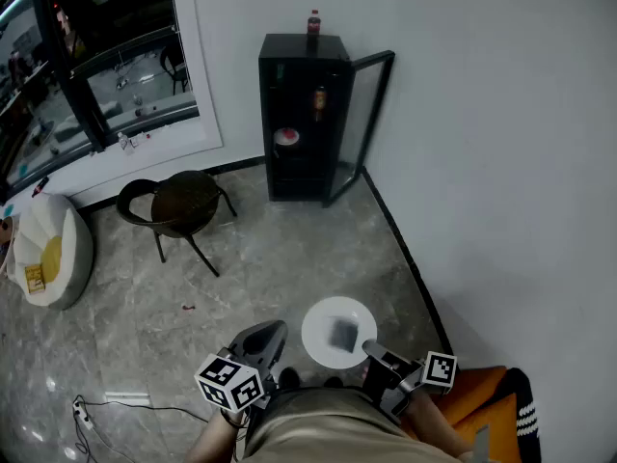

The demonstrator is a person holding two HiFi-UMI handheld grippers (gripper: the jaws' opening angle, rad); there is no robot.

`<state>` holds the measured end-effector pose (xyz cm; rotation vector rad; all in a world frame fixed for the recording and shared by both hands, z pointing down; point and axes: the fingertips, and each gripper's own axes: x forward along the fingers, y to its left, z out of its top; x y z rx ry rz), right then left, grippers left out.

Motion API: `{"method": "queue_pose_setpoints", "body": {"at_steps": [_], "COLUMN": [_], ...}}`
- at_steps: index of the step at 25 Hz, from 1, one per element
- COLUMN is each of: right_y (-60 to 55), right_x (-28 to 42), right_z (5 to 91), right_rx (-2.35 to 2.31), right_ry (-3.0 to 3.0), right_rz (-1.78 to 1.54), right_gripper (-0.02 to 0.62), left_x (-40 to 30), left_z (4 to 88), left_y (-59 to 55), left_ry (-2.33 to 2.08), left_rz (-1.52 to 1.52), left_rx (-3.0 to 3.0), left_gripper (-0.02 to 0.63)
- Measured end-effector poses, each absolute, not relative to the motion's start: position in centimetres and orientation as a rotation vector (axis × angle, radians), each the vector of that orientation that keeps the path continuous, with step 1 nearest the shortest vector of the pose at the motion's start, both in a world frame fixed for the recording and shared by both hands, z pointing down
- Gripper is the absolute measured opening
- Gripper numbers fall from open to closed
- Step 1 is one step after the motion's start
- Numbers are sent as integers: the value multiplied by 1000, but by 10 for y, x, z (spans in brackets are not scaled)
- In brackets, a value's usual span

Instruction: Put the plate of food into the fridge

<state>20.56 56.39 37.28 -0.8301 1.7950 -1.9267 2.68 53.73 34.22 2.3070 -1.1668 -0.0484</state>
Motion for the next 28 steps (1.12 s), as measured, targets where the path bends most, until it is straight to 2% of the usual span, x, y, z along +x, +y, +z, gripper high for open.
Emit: {"method": "queue_pose_setpoints", "body": {"at_steps": [28], "right_y": [559], "right_x": [158], "right_z": [374], "right_rx": [-827], "right_ry": [1772], "right_rz": [-1862], "right_gripper": [35], "left_x": [-24], "left_z": [346], "left_y": [536], "left_ry": [-1161], "left_rz": [-25], "left_rx": [2328], "left_gripper": [11]}}
